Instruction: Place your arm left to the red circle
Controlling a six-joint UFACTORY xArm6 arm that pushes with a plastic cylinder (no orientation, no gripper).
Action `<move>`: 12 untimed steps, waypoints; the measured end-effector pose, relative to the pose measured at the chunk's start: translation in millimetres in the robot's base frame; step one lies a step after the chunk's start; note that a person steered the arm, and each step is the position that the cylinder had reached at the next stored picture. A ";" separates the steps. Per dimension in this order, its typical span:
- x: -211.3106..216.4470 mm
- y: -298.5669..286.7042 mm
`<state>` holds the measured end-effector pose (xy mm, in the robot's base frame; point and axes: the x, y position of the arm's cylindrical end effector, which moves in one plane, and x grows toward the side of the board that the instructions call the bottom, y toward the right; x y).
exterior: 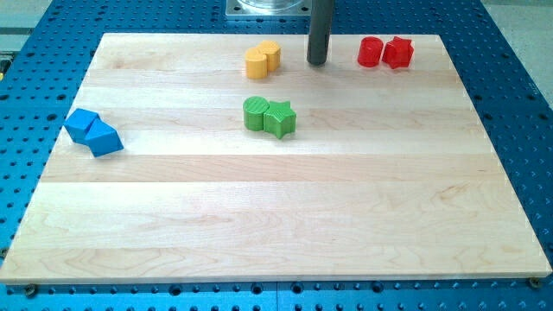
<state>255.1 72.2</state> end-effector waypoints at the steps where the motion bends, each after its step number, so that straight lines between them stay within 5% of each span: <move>1: 0.0 -0.3; 12: -6.4 14.1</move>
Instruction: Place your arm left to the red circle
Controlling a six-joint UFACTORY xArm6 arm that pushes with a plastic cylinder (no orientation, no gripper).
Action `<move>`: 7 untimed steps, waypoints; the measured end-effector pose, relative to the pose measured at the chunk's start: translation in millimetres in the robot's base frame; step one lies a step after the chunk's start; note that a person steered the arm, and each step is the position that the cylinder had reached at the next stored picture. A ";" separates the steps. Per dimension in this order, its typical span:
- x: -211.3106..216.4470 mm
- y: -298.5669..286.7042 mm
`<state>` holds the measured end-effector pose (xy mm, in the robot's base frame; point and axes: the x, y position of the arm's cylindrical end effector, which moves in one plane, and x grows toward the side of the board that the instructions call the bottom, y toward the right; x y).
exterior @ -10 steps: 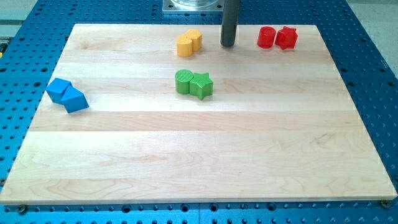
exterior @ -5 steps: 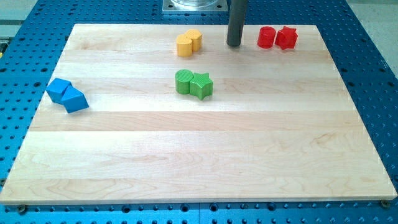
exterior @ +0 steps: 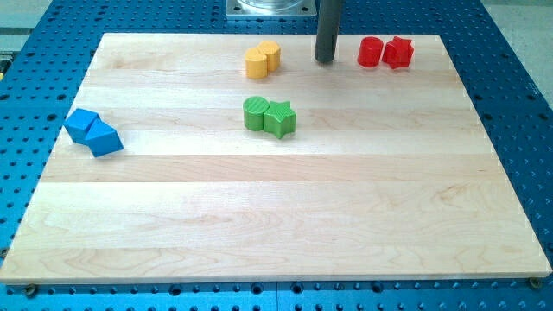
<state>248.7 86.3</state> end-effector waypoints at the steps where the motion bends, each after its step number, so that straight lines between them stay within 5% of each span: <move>1: 0.0 -0.1; 7: 2.9 3.8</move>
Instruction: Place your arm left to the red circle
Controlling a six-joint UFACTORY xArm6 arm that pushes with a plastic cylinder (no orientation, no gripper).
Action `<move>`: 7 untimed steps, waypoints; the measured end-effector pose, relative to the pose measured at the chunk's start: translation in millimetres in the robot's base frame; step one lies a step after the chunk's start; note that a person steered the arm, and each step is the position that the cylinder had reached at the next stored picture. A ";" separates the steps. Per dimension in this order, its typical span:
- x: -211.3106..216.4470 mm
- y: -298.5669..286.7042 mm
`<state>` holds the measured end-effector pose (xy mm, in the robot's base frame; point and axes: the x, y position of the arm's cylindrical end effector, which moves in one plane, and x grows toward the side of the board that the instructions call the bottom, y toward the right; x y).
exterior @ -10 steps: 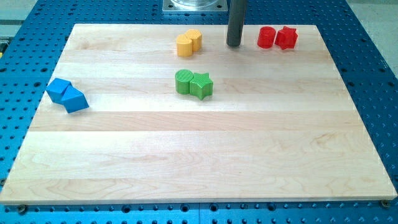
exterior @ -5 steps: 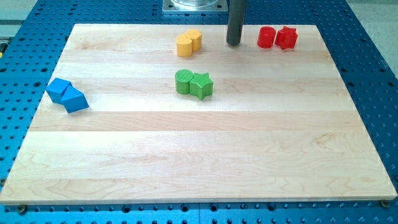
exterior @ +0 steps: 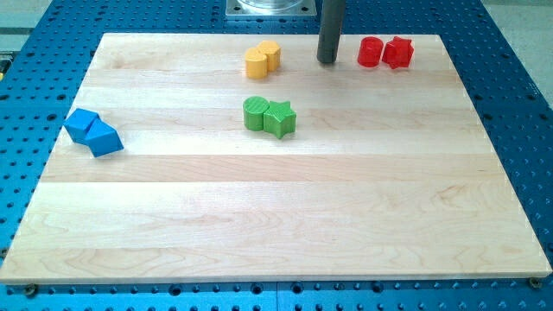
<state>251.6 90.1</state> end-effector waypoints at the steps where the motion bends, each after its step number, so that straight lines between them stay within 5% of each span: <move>1: 0.0 0.3; 7: 1.7 9.3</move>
